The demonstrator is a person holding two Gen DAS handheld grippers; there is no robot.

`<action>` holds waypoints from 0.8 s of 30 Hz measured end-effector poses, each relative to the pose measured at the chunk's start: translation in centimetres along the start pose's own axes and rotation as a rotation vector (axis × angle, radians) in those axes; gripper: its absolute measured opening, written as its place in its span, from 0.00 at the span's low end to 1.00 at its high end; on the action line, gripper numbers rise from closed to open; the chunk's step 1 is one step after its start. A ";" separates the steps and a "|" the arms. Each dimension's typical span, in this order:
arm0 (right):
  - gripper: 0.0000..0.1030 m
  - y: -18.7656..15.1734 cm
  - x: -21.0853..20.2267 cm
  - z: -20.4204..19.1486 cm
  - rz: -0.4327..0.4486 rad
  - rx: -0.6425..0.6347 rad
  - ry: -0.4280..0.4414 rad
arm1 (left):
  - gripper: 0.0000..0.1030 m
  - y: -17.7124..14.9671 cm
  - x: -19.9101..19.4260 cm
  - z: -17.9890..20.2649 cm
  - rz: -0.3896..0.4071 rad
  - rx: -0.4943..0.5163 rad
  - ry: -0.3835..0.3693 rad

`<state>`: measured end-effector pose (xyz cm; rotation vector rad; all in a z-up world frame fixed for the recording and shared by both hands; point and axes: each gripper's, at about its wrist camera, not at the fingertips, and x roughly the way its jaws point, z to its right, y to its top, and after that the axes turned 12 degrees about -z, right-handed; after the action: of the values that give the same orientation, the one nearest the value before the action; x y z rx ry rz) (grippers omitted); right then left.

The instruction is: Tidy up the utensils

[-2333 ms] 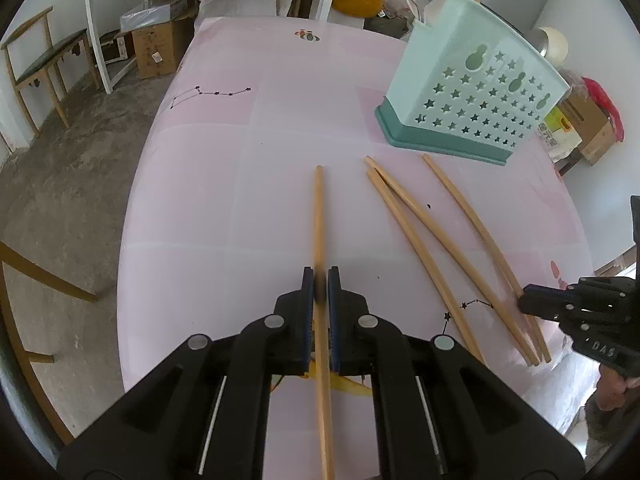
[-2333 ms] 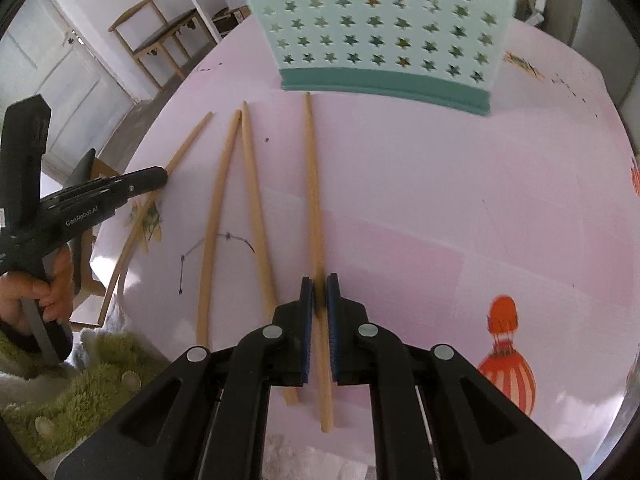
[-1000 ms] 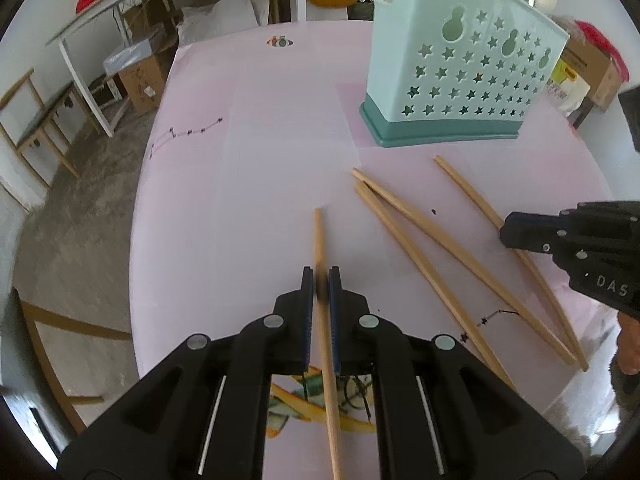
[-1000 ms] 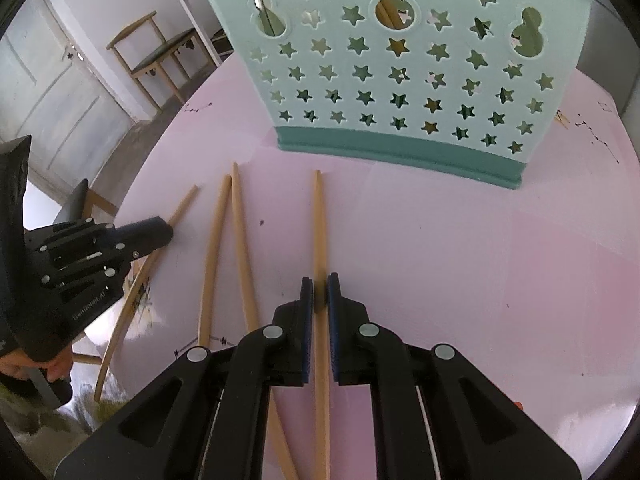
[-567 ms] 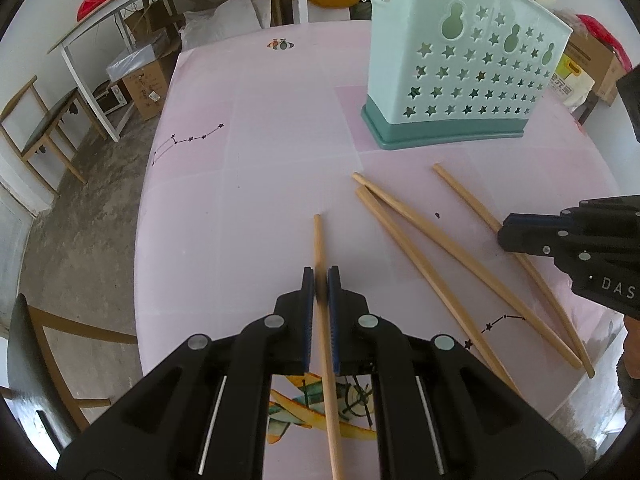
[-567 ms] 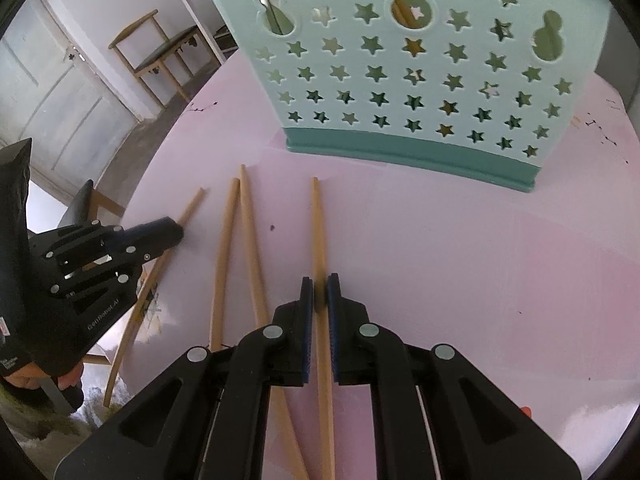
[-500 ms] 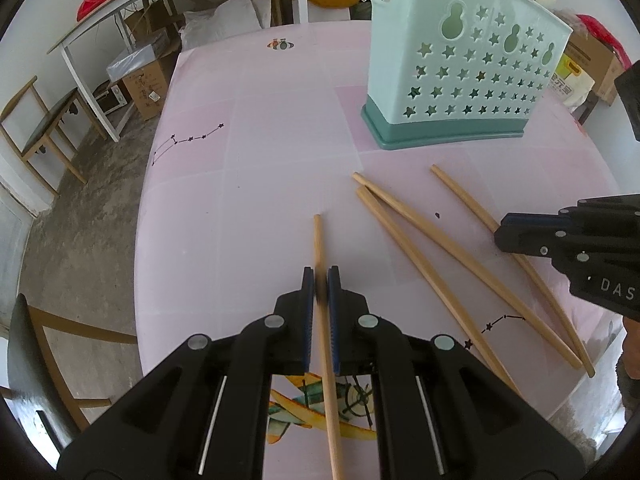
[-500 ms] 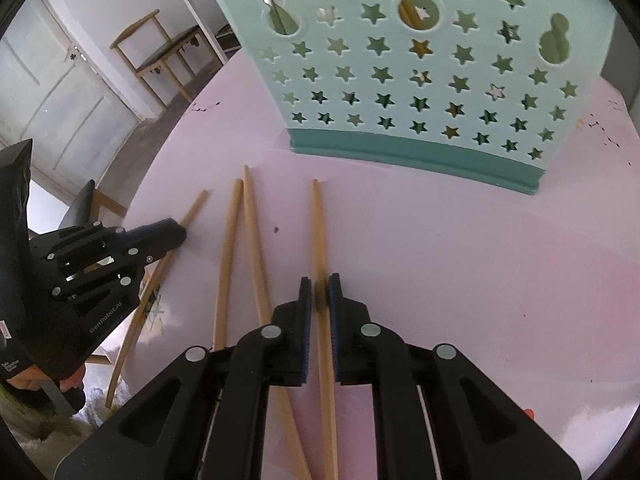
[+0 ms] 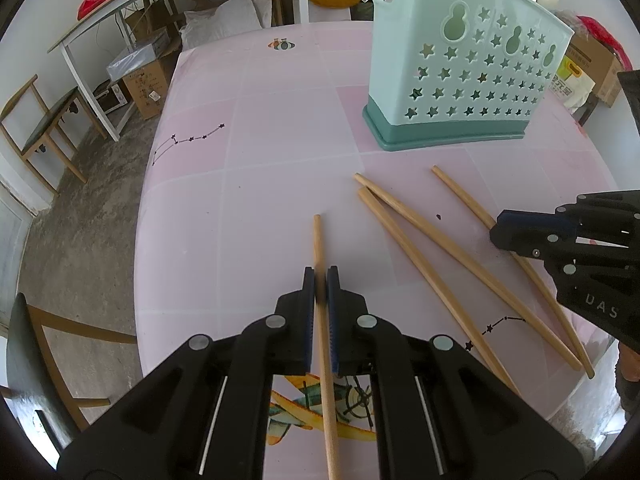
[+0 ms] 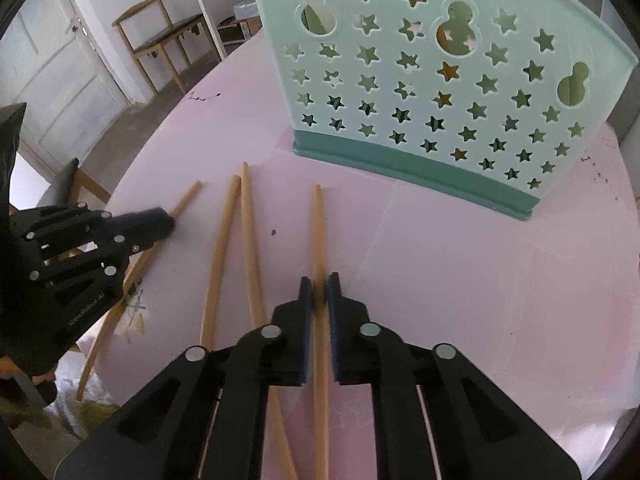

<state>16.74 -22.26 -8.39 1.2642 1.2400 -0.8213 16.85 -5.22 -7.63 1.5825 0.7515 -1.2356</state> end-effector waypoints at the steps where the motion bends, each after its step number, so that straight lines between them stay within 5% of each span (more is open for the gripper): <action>1: 0.07 0.1 0.0 0.1 0.001 0.008 0.010 | 0.05 0.0 0.0 0.0 0.001 0.000 0.001; 24: 0.06 -1.2 -3.4 2.8 0.102 0.097 0.080 | 0.05 -0.3 -0.3 0.6 0.013 0.018 0.037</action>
<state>15.48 -25.79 -5.76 1.4391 1.2007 -0.7708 16.30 -5.68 -7.43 1.6265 0.7545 -1.2091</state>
